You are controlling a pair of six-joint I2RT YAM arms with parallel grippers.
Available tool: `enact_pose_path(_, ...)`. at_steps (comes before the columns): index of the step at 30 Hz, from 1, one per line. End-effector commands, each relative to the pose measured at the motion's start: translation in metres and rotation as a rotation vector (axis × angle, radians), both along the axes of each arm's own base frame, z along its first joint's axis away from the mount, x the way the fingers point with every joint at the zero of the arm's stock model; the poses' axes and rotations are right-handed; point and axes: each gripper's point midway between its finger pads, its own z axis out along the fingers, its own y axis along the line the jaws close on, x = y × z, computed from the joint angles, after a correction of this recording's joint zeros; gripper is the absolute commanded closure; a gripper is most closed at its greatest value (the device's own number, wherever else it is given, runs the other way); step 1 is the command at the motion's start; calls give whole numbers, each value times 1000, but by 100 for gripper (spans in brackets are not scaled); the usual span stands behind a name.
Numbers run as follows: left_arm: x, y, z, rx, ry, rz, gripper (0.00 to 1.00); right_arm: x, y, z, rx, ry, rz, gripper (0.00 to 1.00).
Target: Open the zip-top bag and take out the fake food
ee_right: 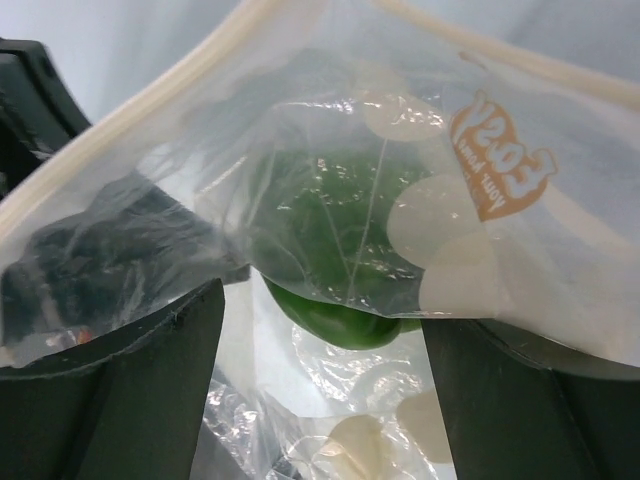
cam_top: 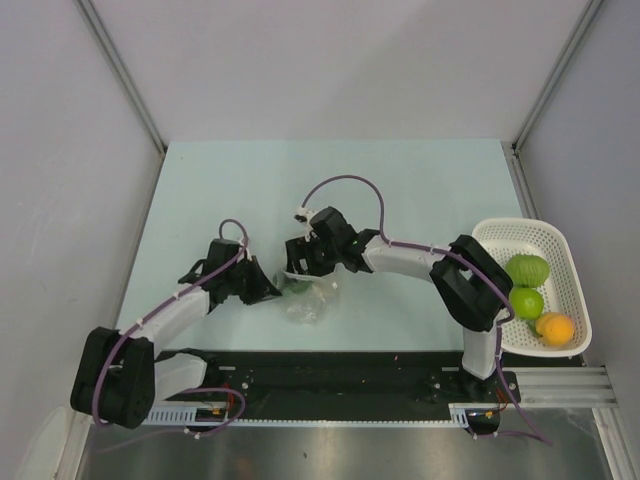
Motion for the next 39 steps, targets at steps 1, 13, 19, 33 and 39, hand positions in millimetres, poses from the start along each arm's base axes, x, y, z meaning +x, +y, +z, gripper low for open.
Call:
enact_pose_path(1, 3, 7, 12, 15, -78, 4, 100, 8, -11, 14, 29, -11, -3, 19)
enact_pose_path(13, 4, -8, 22, -81, -121, -28, 100, -9, 16, 9, 123, -50, 95, 17)
enact_pose_path(19, 1, -11, 12, -86, -77, -46, 100, -7, 33, -3, 182, -32, 100, 15)
enact_pose_path(33, 13, 12, 40, 72, -169, -31, 100, 20, 15, -14, 146, -17, 1, 81)
enact_pose_path(39, 28, 20, 61, 138, -212, -29, 99, 16, 5, 3, 138, -25, 28, 98)
